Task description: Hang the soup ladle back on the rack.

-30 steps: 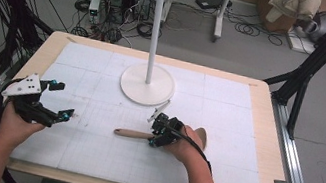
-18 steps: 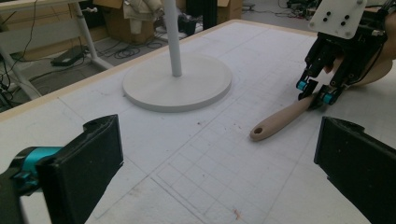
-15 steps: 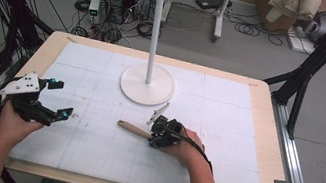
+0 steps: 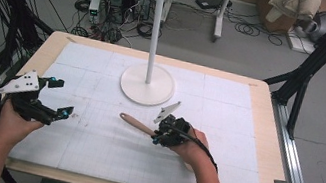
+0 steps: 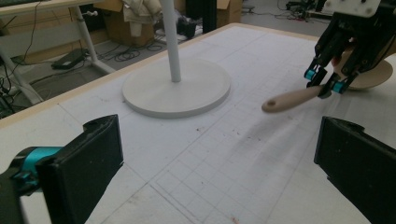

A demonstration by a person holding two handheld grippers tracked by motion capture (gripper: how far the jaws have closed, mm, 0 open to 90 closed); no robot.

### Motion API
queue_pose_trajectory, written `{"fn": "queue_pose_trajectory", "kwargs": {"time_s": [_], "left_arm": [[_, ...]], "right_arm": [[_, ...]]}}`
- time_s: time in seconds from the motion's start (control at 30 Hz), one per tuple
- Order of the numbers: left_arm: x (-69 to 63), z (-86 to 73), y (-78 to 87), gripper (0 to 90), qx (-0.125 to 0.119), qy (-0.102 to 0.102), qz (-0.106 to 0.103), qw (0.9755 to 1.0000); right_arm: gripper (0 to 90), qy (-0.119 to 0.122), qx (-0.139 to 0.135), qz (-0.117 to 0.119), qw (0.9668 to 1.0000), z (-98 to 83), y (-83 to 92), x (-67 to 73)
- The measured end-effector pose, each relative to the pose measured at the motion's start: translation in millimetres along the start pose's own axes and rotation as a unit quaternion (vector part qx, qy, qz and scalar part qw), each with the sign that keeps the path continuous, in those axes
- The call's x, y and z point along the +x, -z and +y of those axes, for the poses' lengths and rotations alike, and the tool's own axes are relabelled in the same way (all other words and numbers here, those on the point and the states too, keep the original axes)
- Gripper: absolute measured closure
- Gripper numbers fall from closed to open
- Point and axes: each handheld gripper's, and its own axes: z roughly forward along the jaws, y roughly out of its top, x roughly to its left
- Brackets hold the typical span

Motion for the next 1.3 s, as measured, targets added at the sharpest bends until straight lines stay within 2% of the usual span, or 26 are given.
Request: {"fn": "queue_pose_trajectory", "kwargs": {"time_s": [0.1,0.2,0.3,0.47,0.63,0.7,0.87,0.9,1.0,1.1,1.23,1.3], "left_arm": [[-0.8,2.6,-0.9,1.7,-0.002,-0.001,-0.001,1.0000],[-2.6,6.0,-2.7,1.7,-0.003,-0.003,-0.001,1.0000],[-3.4,7.9,-3.9,1.7,0.000,-0.006,-0.004,1.0000],[-2.7,8.0,-2.9,1.7,0.002,-0.006,-0.002,1.0000],[-1.6,8.3,-1.2,1.7,0.004,-0.007,-0.001,1.0000],[-1.4,8.3,-0.9,1.7,0.008,-0.008,0.001,0.9999],[-1.0,9.8,0.3,1.7,0.008,-0.009,0.000,0.9999],[-0.7,10.2,0.7,1.7,0.009,-0.010,0.001,0.9999],[0.2,11.4,1.7,1.7,0.010,-0.012,0.000,0.9999],[1.3,11.5,1.3,1.7,0.014,-0.014,-0.001,0.9998],[2.3,11.2,0.8,1.7,0.013,-0.012,-0.001,0.9998],[3.0,11.2,0.7,1.7,0.012,-0.013,-0.002,0.9998]], "right_arm": [[77.5,-0.017,-0.042,0.001,0.9990,-5.7,16.8,-3.1],[77.5,-0.026,-0.068,0.002,0.9973,-9.1,27.5,-6.2],[77.6,-0.045,-0.107,0.003,0.9932,-13.6,39.9,-9.8],[77.6,-0.072,-0.177,0.002,0.9816,-23.2,60.9,-16.1],[77.5,-0.091,-0.241,-0.001,0.9663,-31.7,79.8,-21.7],[77.5,-0.091,-0.253,-0.004,0.9633,-32.4,85.0,-23.1],[77.5,-0.086,-0.268,-0.015,0.9594,-28.1,97.9,-27.1],[77.5,-0.087,-0.268,-0.018,0.9594,-26.7,100.7,-28.2],[77.5,-0.089,-0.256,-0.031,0.9620,-21.4,109.1,-33.0],[77.5,-0.092,-0.261,-0.035,0.9603,-15.0,119.0,-38.2],[77.4,-0.088,-0.261,-0.043,0.9604,-3.4,131.3,-43.6],[77.4,-0.087,-0.256,-0.050,0.9615,2.6,136.7,-47.1]]}}
